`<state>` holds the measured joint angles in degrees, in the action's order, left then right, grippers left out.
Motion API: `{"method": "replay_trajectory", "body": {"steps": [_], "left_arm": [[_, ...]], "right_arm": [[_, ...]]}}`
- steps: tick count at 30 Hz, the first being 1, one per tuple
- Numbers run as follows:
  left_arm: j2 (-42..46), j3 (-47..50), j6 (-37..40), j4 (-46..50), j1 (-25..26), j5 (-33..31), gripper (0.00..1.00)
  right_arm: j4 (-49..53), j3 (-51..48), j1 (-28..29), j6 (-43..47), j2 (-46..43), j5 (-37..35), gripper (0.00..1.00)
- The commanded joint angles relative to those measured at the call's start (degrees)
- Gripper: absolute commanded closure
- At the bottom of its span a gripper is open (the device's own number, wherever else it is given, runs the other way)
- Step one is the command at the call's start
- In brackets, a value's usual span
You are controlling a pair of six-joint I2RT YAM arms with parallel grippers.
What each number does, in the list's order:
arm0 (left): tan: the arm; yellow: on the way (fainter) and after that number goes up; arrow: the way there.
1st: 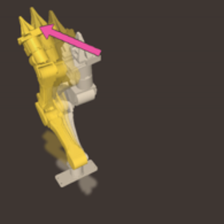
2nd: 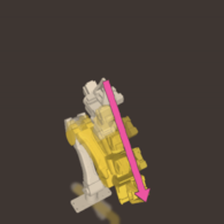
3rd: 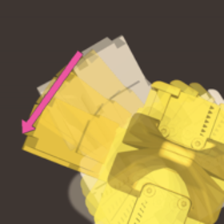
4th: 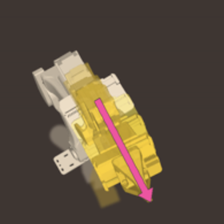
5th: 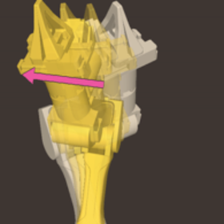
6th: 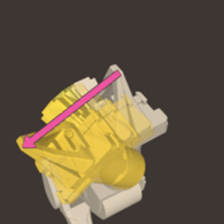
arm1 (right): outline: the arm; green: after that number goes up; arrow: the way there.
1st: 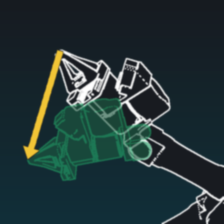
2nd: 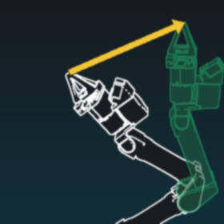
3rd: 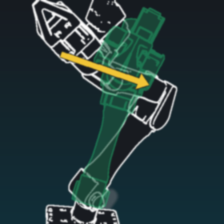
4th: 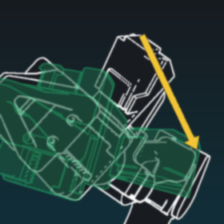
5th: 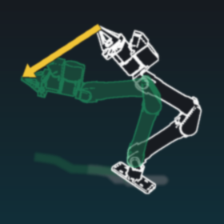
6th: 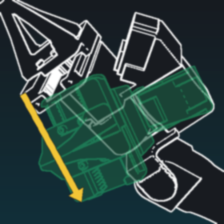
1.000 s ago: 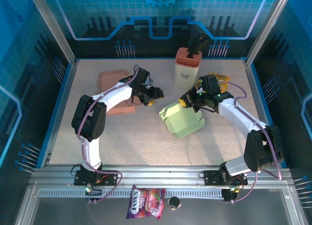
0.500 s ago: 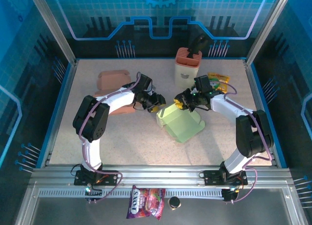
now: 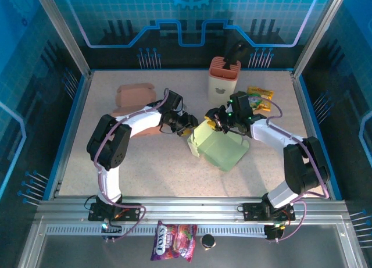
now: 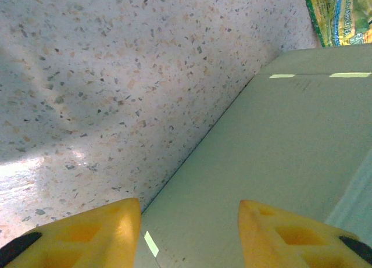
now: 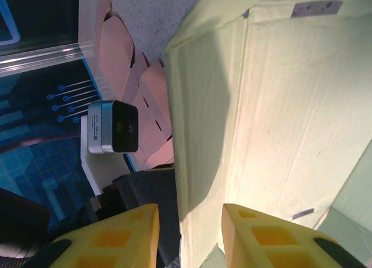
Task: Fold the paper box
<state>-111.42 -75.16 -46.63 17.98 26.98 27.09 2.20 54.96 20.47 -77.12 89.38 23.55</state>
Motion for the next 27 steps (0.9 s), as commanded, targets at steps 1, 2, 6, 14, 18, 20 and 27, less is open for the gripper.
{"method": "replay_trajectory", "body": {"steps": [1, 2, 6, 14, 18, 20, 27], "left_arm": [[2.73, 0.76, -0.39, 0.04, 0.75, 1.1, 0.52], [2.76, 0.82, -0.39, -0.09, 0.77, 1.0, 0.52], [3.0, 0.89, -0.51, -0.3, 1.05, 1.12, 0.52], [3.9, 0.99, -0.83, -0.57, 1.86, 0.61, 0.52], [3.92, 1.0, -1.08, -0.57, 2.15, 0.43, 0.52], [3.87, 0.99, -1.15, -0.58, 2.33, 0.39, 0.52], [4.23, 1.16, -1.23, -0.31, 2.46, -0.4, 0.52]], "right_arm": [[-1.63, -0.38, 1.06, -0.48, -0.13, -1.16, 0.65], [-1.64, -0.36, 1.09, -0.5, 0.24, -1.05, 0.65], [-0.75, 0.36, 1.37, 0.47, 1.08, -1.35, 0.61], [1.16, 0.72, 1.77, 1.2, 2.2, -1.51, 0.61], [0.86, 0.08, 1.77, 1.04, 1.78, -1.8, 0.69], [0.76, -0.04, 1.77, 0.85, 1.76, -1.76, 0.72], [0.61, -0.87, 1.68, 0.63, 1.42, -1.84, 0.87]]}}
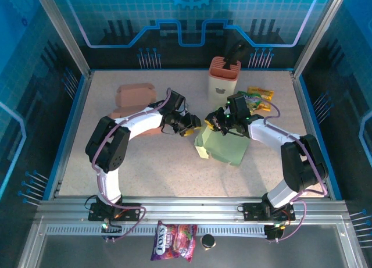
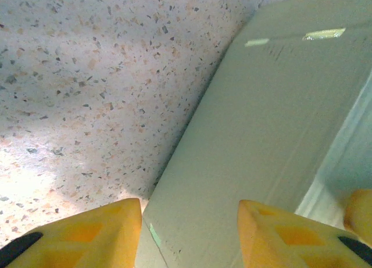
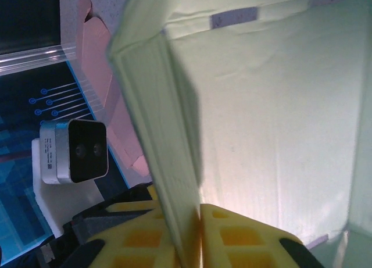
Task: Fold the paper box
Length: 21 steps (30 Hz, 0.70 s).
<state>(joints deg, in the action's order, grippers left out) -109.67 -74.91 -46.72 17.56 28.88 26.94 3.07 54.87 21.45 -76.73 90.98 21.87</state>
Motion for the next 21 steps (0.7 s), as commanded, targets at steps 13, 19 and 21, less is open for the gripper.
{"method": "replay_trajectory", "body": {"steps": [13, 19, 21], "left_arm": [[12.7, 8.53, 0.74, 3.98, -1.29, -7.25, 0.45], [18.25, 15.74, 7.27, 3.49, -2.18, -5.87, 0.49], [19.66, 18.18, 9.07, 2.01, -1.91, -5.36, 0.51]], "right_arm": [[-13.62, -10.15, 0.08, -7.7, -5.86, -6.4, 1.0], [-26.1, -16.99, -0.26, -12.63, -8.72, -12.2, 1.0], [-29.82, -18.12, -0.51, -13.37, -8.15, -11.85, 1.0]]}}
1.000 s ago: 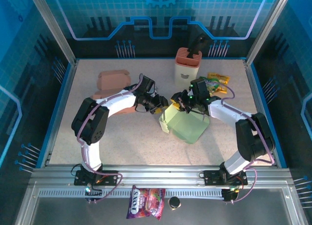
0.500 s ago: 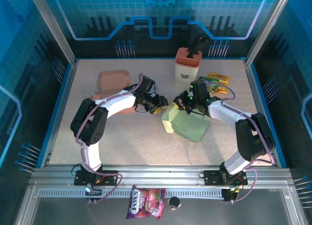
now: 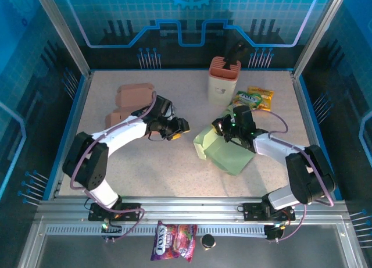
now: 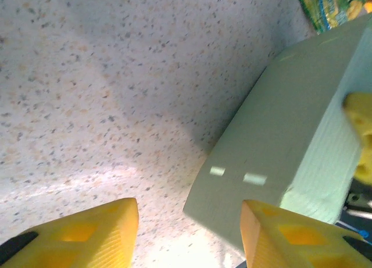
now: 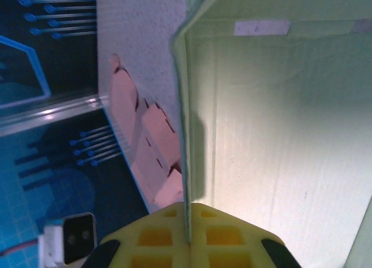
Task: Fold the paper box
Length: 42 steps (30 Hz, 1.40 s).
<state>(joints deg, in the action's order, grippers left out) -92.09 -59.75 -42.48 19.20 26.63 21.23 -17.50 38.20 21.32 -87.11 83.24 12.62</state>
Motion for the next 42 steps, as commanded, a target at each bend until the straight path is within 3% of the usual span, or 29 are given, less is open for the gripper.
{"method": "replay_trajectory", "body": {"steps": [1, 8, 18, 32, 37, 42], "left_arm": [[3.17, 4.75, 5.88, -1.44, 0.56, 0.72, 0.51], [7.99, 14.88, 19.43, -17.74, 3.78, 1.4, 0.52], [3.13, 12.46, 29.47, -20.76, 6.81, -3.65, 0.5], [-0.84, 11.46, 31.47, -26.25, 10.43, -7.08, 0.48], [-1.26, 10.68, 30.98, -27.38, 12.42, -10.54, 0.52], [-2.2, 9.7, 29.37, -28.1, 13.16, -12.75, 0.63]], "right_arm": [[-11.05, -1.9, -0.25, -3.49, -0.3, -2.86, 1.0], [-15.47, -4.13, -0.49, -4.45, 0.22, -3.44, 1.0], [-20.02, -5.81, -0.75, -4.25, 3.65, -1.9, 1.0], [-22.51, -5.93, -0.68, -6.02, 5.09, -1.88, 1.0], [-23.37, -5.78, -0.49, -6.75, 5.26, -2.49, 1.0], [-24.24, -5.77, -0.06, -7.45, 5.78, -2.95, 1.0]]}}
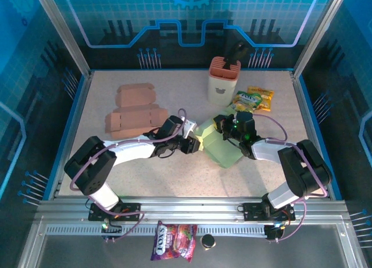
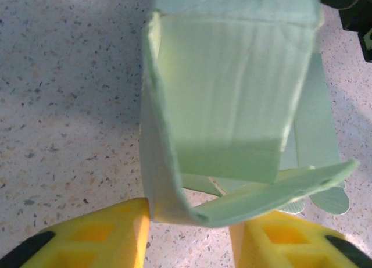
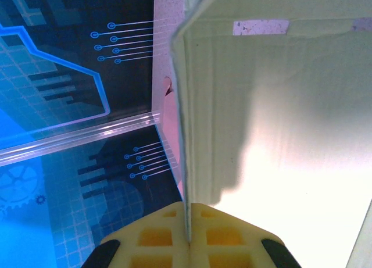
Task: Fold the paper box
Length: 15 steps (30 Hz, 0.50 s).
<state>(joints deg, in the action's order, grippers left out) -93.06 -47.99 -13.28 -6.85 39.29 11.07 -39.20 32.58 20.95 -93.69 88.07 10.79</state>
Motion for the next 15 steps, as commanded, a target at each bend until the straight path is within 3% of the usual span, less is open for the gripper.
{"method": "replay_trajectory", "body": {"steps": [1, 15], "left_arm": [[-1.53, -2.26, -0.03, -1.94, 0.64, -2.84, 0.64], [-3.84, -4.04, -5.38, -2.04, 3.5, -13.51, 0.67]], "right_arm": [[-2.55, -0.15, 0.36, -0.87, 0.98, -1.16, 1.0], [-7.38, -2.22, 2.47, -2.48, 1.72, -5.24, 1.0]]}}
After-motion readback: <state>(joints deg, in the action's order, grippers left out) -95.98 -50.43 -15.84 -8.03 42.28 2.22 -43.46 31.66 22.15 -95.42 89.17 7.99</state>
